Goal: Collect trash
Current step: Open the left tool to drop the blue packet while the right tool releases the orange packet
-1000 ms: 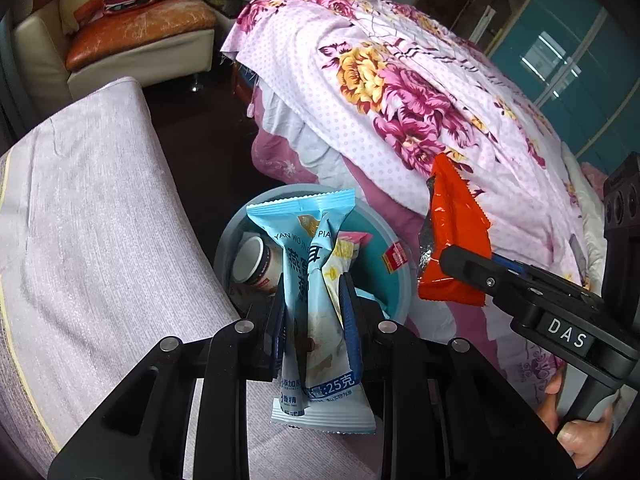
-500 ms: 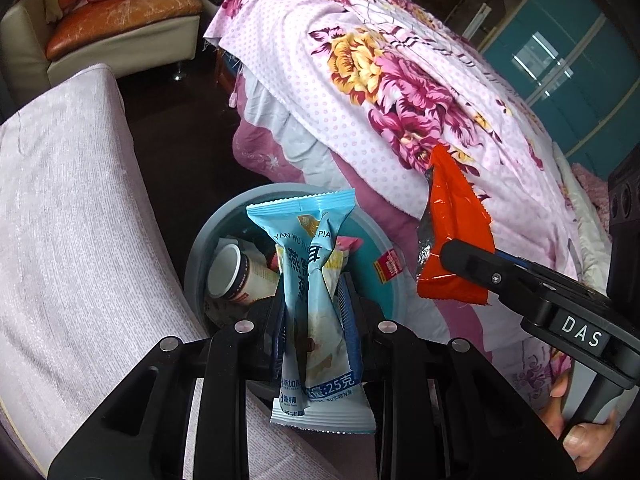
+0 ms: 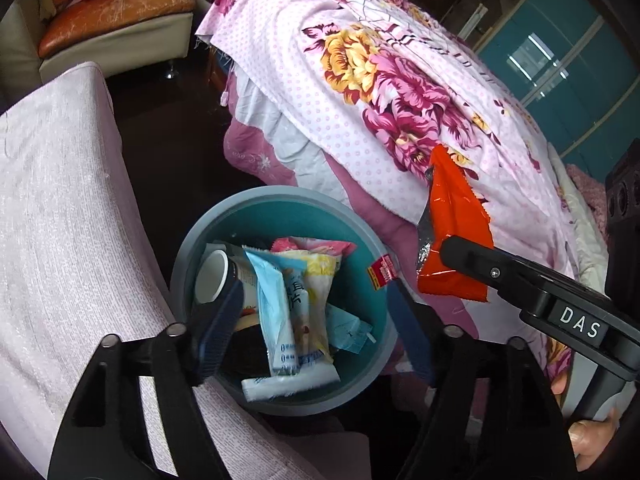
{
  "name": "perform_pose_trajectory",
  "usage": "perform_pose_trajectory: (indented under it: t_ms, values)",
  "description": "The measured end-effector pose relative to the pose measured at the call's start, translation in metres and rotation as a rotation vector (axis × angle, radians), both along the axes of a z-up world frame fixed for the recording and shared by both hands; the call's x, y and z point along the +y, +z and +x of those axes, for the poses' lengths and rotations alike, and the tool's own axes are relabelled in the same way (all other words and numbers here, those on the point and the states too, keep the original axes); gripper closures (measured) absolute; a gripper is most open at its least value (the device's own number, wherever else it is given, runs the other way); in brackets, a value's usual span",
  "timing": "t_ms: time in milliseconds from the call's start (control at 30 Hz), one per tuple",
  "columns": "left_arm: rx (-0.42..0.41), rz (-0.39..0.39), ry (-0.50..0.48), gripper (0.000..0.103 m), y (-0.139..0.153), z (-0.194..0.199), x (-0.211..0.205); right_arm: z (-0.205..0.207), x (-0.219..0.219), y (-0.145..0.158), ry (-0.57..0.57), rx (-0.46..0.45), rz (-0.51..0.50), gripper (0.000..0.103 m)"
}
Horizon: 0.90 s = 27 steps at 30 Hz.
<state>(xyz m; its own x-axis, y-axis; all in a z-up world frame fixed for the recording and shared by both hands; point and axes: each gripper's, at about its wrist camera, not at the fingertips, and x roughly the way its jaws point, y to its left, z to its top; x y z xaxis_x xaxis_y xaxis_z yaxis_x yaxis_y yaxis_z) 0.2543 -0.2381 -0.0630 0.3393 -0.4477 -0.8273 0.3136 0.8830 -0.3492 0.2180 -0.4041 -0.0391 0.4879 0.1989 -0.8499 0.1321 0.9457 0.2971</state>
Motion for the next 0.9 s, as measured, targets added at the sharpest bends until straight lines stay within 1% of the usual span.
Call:
perform_pose_trajectory:
  t_ms: [33,200,367,500,900]
  values:
    - [-0.007,0.005,0.005,0.016,0.002,-0.001,0.002,0.000,0.000,-0.001,0.001,0.001,0.001,0.069]
    - [-0.003,0.039,0.019,0.011,0.006,-0.006,0.012,0.001,0.005,-0.004,0.013,0.008,0.008,0.068]
    - [-0.013,0.102,0.029,0.010,0.007,-0.015,0.022,0.002,0.014,-0.003,0.034,0.006,0.007,0.068]
    - [-0.015,0.127,0.046,0.009,0.006,-0.020,0.033,0.002,0.025,-0.003,0.055,0.005,0.003,0.068]
    - [-0.001,0.147,0.121,0.009,0.000,-0.026,0.070,0.006,0.048,-0.002,0.092,0.022,-0.024,0.068]
